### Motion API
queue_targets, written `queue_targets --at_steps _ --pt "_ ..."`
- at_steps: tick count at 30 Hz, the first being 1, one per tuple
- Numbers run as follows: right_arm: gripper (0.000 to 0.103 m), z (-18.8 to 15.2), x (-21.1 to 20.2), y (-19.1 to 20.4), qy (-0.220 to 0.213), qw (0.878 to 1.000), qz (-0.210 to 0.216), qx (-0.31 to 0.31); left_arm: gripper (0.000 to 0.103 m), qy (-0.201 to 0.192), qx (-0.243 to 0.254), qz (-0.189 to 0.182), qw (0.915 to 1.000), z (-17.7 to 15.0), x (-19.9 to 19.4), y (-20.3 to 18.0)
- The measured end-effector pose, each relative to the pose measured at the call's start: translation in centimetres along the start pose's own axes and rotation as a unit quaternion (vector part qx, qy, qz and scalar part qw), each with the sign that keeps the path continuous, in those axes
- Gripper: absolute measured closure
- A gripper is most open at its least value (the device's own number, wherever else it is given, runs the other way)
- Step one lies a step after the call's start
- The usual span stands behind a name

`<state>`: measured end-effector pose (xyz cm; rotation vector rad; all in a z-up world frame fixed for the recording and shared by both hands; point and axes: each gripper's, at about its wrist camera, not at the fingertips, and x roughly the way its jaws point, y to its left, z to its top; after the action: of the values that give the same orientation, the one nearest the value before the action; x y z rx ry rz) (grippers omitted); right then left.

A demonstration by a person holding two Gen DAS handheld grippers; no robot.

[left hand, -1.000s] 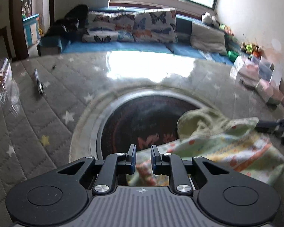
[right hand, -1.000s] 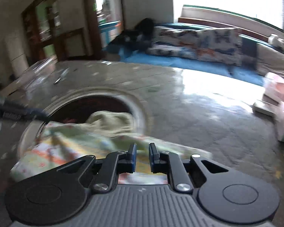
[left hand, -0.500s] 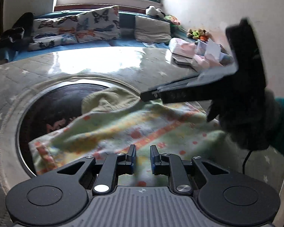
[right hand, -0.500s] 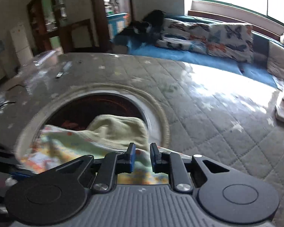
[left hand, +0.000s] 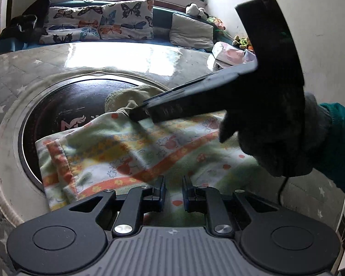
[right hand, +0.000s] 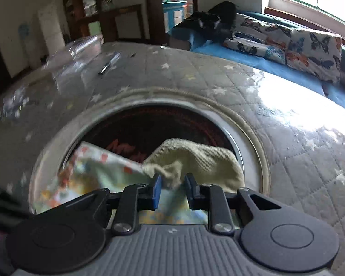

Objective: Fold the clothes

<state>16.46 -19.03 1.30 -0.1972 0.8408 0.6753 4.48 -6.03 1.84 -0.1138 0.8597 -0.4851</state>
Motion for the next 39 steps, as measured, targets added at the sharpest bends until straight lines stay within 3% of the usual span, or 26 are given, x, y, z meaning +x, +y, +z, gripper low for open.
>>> queue_targets --at_steps 8,15,19,26,34,39 --pt "0.079 -2.6 -5.8 -1.7 -0.015 0.999 -0.028 -0.003 0.086 -0.039 -0.04 0.027 0.9981 2.9 -0.6 2.1" --pt "0.079 -8.3 -8.2 -3.6 -0.004 0.997 -0.078 0.023 0.086 -0.022 -0.062 0.057 0.9962 3.7 1.9 3.9" --pt "0.076 -9.6 -9.6 -4.6 -0.021 0.995 -0.078 0.054 0.086 -0.029 -0.073 0.059 0.9951 3.6 1.4 4.4" --pt "0.074 -11.9 -11.3 -5.2 -0.032 0.992 -0.094 0.074 0.084 -0.046 -0.066 0.085 0.9932 2.2 -2.0 4.1" --pt "0.074 -14.0 -12.0 -5.9 -0.038 0.988 -0.103 0.111 0.084 -0.04 -0.068 0.108 0.991 -1.6 -4.7 3.5" --pt "0.074 -14.2 -12.4 -5.3 -0.026 0.989 -0.11 0.096 0.084 -0.028 -0.062 0.114 0.9912 -3.2 -5.0 3.3"
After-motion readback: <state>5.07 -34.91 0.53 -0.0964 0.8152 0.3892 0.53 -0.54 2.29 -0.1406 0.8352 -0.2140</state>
